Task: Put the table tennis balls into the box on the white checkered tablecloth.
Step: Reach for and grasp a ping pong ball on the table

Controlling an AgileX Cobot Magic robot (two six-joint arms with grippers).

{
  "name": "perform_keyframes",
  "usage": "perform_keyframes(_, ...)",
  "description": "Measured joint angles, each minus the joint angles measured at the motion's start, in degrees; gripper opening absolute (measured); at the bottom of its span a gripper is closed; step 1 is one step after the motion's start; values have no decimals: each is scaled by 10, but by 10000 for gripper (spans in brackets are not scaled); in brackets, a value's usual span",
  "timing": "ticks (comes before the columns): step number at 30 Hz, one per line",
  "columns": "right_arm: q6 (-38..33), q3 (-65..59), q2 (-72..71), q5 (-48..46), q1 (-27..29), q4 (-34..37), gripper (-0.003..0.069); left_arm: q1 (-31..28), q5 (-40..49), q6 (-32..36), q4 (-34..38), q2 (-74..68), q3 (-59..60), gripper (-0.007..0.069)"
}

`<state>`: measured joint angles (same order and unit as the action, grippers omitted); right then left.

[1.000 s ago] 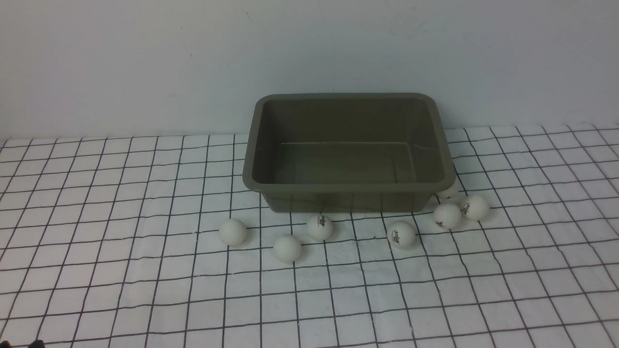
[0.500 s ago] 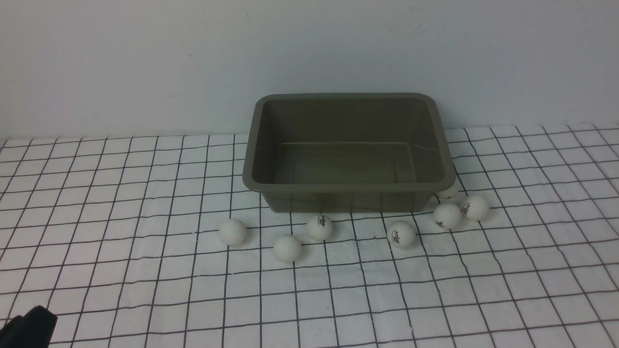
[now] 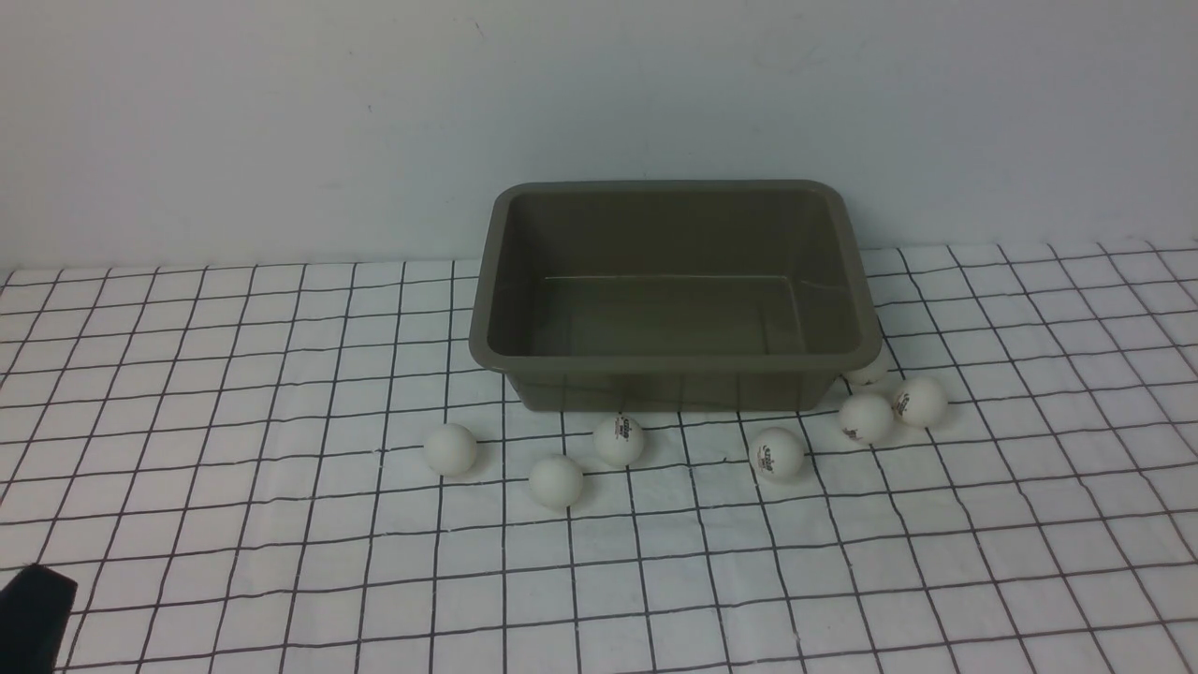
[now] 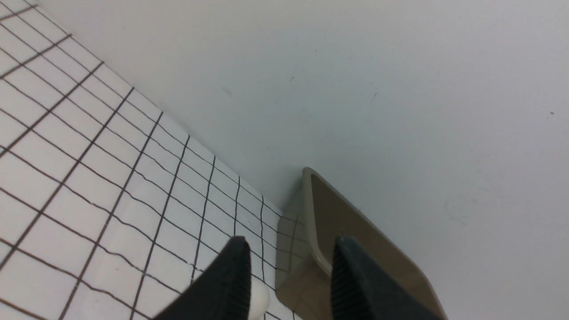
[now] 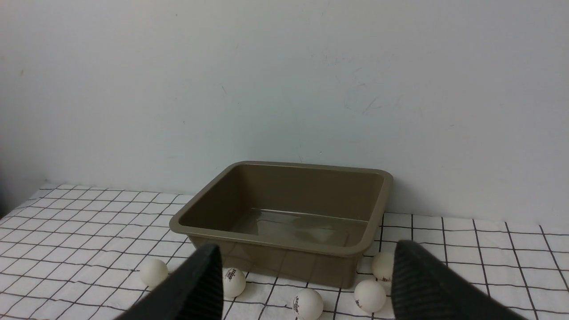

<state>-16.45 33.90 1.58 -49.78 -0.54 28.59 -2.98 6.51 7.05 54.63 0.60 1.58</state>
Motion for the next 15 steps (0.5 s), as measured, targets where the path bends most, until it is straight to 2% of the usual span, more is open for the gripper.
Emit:
perform_keyframes(2, 0, 0, 0, -1, 0, 0, 462, 0, 11, 28, 1, 0, 0, 252)
perform_keyframes(7, 0, 0, 0, -6, 0, 1, 462, 0, 131, 158, 1, 0, -55, 318)
perform_keyframes(9, -1, 0, 0, -11, 0, 1, 462, 0, 171, 190, 2, 0, -84, 340)
perform_keyframes(15, -29, 0, 4, -41, 0, 2, 462, 0, 278, 218, -5, -33, -168, 356)
